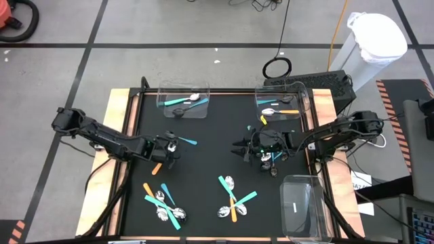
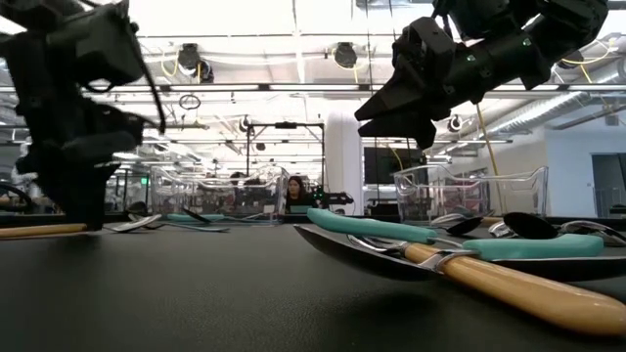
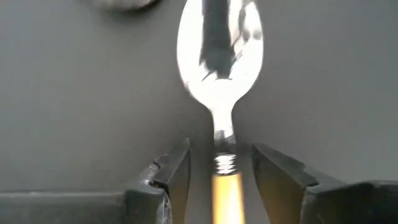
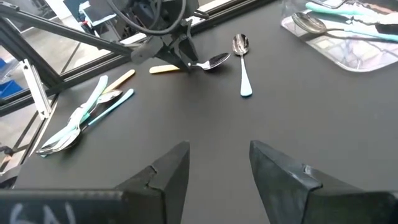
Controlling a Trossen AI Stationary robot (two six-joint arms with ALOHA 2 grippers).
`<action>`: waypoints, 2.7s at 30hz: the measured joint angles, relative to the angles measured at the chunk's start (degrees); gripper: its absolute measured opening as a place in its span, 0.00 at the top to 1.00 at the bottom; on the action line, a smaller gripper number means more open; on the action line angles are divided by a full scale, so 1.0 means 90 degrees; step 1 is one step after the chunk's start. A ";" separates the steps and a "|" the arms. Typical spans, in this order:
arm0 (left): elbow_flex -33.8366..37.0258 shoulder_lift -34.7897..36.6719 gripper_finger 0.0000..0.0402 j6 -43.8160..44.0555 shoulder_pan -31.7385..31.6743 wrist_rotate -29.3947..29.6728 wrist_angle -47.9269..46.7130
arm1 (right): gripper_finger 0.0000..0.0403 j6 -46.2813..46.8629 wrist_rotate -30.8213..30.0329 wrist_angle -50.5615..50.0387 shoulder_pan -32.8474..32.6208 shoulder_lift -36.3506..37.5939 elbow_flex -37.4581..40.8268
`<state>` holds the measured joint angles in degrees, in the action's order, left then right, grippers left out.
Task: Sort silverware by color (type)
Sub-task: Put the yellow spoon into the top left transparent bin
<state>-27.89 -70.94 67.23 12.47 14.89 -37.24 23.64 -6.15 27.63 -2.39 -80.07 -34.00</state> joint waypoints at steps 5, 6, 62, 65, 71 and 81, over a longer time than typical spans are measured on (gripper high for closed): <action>0.0213 0.0021 0.67 0.0092 0.0005 0.0024 0.0257 | 0.59 0.0016 0.0000 -0.0008 0.0000 0.0000 0.0000; 0.0213 0.0018 0.72 0.0064 0.0005 0.0024 0.0283 | 0.59 0.0016 0.0000 -0.0007 0.0000 0.0000 0.0000; -0.0599 -0.2195 0.97 -0.6542 -0.0357 0.0468 1.1527 | 0.95 -0.1081 0.0080 0.1884 -0.0124 -0.1831 -0.1564; -0.0602 -0.2195 0.97 -0.6531 -0.0355 0.0449 1.1474 | 0.94 -0.1072 0.0073 0.1812 -0.0124 -0.1829 -0.1564; -0.0604 -0.2184 0.90 -0.6707 -0.0347 0.0803 1.1334 | 0.94 -0.1036 0.0013 0.1342 -0.0078 -0.1826 -0.1571; -0.0611 -0.2147 0.67 -0.6692 -0.0468 0.0822 1.0715 | 0.94 -0.0923 0.0025 0.1128 -0.0051 -0.1834 -0.1559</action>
<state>-33.39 -90.26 7.00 8.26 22.29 59.19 15.34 -5.93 37.79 -2.85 -96.57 -48.03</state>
